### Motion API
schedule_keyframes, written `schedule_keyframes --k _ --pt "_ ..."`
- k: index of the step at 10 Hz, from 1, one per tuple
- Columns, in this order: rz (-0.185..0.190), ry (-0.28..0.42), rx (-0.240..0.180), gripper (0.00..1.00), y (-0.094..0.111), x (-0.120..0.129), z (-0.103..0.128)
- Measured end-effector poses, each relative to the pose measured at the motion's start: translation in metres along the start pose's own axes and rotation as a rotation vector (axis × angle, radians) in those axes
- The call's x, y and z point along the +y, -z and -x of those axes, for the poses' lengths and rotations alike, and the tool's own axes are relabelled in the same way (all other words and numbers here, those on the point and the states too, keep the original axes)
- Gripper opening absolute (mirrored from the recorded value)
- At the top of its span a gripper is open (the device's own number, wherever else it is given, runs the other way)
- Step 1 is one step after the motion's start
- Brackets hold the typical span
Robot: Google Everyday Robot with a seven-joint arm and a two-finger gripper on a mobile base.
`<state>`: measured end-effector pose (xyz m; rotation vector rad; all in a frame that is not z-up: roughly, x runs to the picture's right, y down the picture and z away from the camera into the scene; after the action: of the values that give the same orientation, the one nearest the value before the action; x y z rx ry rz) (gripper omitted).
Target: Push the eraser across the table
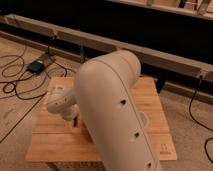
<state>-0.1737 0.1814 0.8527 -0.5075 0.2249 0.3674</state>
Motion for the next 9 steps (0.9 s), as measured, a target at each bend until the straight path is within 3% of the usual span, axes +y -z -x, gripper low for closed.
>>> schedule_keyframes --k 9 --pt "-0.112 0.009 -0.056 0.8 -0.026 -0.068 0.047"
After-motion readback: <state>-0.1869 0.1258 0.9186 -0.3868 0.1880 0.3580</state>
